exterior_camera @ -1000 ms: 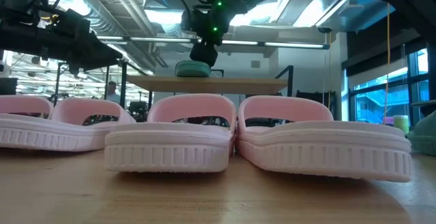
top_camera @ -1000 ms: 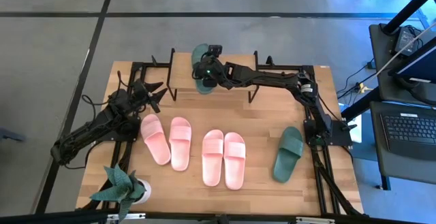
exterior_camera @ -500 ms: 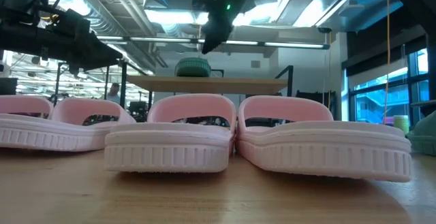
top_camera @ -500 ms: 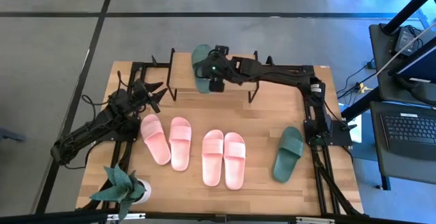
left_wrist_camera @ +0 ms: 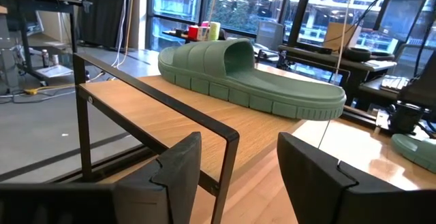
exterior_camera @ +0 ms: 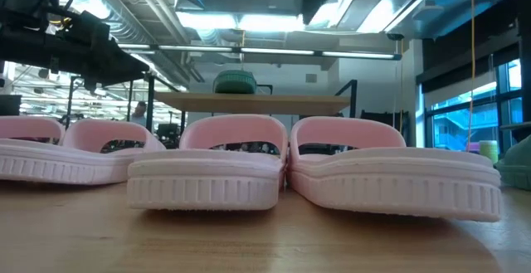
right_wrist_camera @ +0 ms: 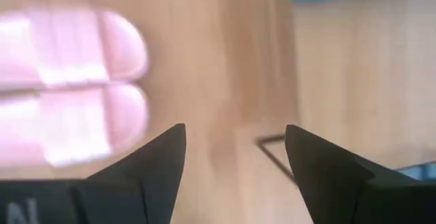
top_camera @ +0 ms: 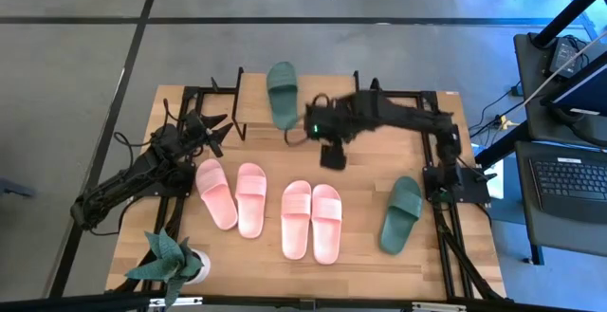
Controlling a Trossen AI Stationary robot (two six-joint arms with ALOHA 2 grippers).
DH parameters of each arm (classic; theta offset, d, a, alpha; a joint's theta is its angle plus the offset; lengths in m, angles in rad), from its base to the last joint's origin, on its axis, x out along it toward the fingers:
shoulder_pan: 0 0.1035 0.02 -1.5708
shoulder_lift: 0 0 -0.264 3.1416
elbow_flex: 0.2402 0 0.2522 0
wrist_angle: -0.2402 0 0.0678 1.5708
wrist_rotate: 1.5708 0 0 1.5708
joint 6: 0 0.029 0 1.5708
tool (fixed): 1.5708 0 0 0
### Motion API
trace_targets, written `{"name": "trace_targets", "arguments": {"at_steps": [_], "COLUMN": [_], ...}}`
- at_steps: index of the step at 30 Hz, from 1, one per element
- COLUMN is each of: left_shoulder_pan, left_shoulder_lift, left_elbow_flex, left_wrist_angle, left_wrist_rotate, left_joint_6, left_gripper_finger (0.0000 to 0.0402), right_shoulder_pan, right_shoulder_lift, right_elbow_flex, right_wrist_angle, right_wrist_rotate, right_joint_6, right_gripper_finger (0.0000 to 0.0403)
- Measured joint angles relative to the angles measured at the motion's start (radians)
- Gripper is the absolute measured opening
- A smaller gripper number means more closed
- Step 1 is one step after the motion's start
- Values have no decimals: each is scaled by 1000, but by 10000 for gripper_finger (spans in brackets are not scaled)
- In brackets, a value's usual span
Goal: Pick and place slides into the shelf
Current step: Put the green slipper on the shelf
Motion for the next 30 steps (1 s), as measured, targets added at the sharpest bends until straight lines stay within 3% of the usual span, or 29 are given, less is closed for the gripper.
{"name": "trace_targets", "arguments": {"at_steps": [3,8,14,22,26,30], "left_shoulder_pan": [0,0,0,0,0,0], "left_shoulder_lift": [0,0,0,0,0,0], "left_elbow_flex": [0,0,0,0,0,0], "left_wrist_angle": [0,0,0,6,10,11], "left_wrist_rotate": [1,1,1,-3,-37,-44], "left_joint_6": [0,0,0,0,0,-5], "left_gripper_finger": [186,186,186,186,186,186], "right_shoulder_pan": [114,290,459,614,660,713], "right_shoulder_lift": [-56,-142,-195,-198,-198,-197], "right_elbow_flex": [-109,-347,-594,-864,-947,-983], "right_wrist_angle": [6,-8,-10,89,150,153], "right_wrist_rotate": [17,173,148,82,-7,-18], "right_joint_6": [105,464,847,1037,1085,1078], "right_gripper_finger": [252,252,252,252,252,249]}}
